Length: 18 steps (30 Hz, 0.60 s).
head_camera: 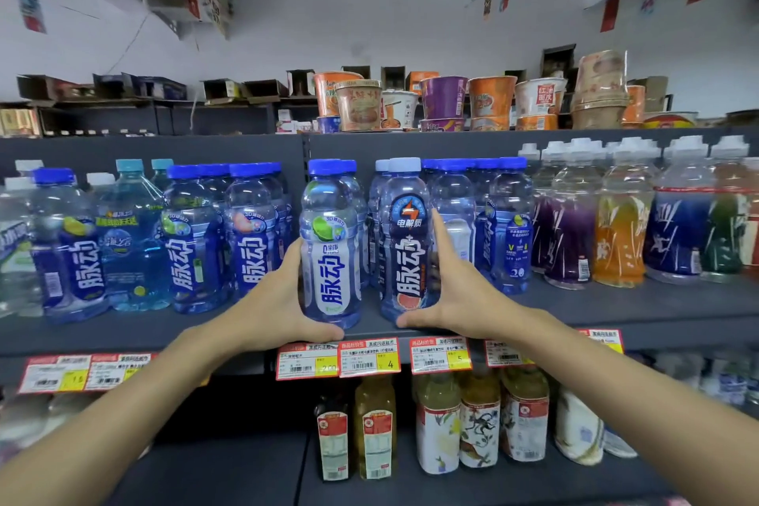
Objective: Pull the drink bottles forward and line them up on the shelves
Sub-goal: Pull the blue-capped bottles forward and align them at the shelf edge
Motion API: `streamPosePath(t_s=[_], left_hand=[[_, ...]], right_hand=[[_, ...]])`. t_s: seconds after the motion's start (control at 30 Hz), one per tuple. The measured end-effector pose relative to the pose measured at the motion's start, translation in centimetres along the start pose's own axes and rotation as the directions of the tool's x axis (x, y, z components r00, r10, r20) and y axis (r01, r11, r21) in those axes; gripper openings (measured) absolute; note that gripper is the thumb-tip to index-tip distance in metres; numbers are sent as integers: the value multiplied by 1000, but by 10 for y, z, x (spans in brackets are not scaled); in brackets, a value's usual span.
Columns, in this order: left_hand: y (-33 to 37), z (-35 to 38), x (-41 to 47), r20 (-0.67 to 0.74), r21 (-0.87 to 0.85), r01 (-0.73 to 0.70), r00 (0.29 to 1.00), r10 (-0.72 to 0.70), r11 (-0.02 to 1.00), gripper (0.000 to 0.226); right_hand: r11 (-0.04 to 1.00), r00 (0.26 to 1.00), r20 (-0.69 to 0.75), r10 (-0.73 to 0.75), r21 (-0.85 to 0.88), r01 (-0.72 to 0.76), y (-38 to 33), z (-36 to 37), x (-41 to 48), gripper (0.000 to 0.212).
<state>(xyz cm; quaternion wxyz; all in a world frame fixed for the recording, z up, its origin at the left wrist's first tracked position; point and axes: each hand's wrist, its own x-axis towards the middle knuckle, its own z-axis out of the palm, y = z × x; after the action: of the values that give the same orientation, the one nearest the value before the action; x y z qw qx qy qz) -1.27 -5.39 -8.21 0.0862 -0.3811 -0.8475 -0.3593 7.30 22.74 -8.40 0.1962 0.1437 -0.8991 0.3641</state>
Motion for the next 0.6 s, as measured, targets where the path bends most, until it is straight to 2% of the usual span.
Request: streamPosePath(t_s=[0.23, 0.4, 0.6], left_hand=[[-8, 4, 0, -59, -21, -80, 995, 79, 997, 108], [-16, 9, 4, -77, -35, -109, 991, 106, 993, 118], [-20, 10, 7, -78, -43, -124, 990, 120, 991, 119]], right_hand=[[996, 999, -29, -40, -82, 38, 1, 5, -9, 146], [995, 997, -49, -55, -88, 51, 2, 7, -10, 143], [994, 997, -48, -61, -96, 57, 1, 8, -10, 142]])
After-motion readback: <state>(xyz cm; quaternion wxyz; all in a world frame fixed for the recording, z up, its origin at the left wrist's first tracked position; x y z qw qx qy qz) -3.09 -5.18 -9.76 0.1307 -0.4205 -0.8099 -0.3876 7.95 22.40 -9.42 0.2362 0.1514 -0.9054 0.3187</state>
